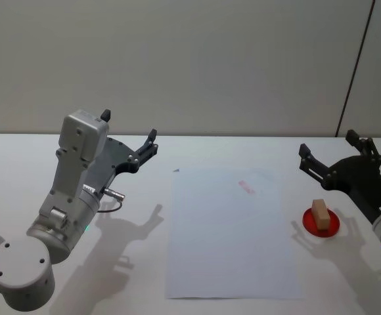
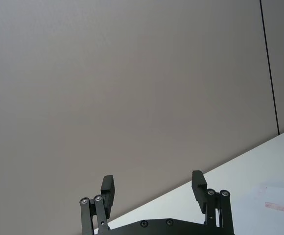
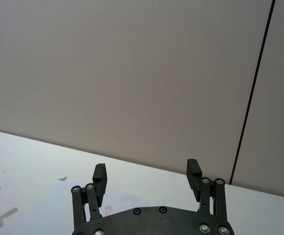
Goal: Use the one hand to pick up the stamp and affix it onto the A4 paper.
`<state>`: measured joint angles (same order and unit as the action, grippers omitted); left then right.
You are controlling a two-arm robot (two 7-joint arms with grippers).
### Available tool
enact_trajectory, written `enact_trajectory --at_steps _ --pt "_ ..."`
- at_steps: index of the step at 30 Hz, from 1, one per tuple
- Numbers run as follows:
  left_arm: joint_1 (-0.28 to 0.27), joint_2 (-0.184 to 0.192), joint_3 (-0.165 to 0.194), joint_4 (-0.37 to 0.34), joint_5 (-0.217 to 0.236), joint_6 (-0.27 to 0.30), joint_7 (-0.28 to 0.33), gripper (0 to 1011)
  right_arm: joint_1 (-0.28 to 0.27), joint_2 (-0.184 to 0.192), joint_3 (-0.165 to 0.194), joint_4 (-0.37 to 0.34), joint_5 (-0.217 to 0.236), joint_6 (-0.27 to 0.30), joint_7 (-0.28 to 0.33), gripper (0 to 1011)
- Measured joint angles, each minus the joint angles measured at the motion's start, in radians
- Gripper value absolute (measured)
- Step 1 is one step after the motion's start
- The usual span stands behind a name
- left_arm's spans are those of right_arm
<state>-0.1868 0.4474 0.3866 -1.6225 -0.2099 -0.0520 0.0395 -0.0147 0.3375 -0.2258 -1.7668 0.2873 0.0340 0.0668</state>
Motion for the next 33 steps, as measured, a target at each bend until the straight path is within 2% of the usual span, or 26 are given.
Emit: enact_trajectory --at_steps 19,26,33 --pt "0.000 0.000 0.000 0.000 0.000 0.000 0.000 1003 -0.006 0.002 0.002 0.000 0.001 0.001 -0.004 1003" --pt "0.000 0.000 0.000 0.000 0.000 0.000 0.000 1003 -0.039 0.014 0.007 -0.025 0.012 0.016 -0.039 1003" --pt "0.000 0.000 0.000 0.000 0.000 0.000 0.000 1003 -0.101 0.037 0.014 -0.074 0.025 0.050 -0.089 1003"
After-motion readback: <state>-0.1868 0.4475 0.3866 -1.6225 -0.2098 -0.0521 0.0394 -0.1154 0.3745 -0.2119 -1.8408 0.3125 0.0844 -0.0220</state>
